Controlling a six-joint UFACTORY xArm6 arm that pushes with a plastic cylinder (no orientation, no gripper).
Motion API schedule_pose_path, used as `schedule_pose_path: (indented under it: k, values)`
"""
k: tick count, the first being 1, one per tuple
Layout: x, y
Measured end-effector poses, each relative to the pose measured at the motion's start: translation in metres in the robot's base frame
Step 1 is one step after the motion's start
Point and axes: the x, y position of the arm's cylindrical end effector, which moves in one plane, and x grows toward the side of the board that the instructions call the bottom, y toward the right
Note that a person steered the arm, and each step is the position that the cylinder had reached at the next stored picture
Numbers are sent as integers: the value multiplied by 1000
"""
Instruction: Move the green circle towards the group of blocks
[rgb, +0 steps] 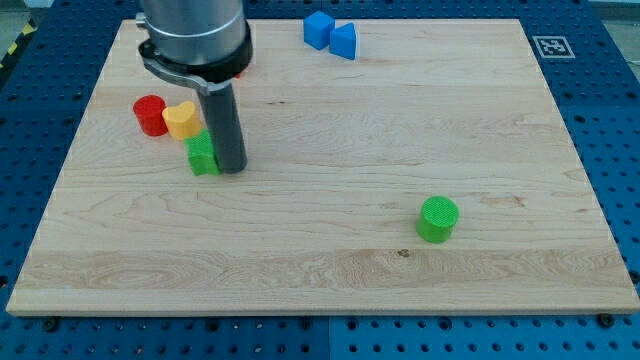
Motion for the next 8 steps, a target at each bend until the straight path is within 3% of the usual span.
schedule_pose_path:
  k: [3,4,6,7,8]
  values:
    - [-35,-32]
    - [-35,-2]
    - [-13,150]
    - [47,258]
    - [67,297]
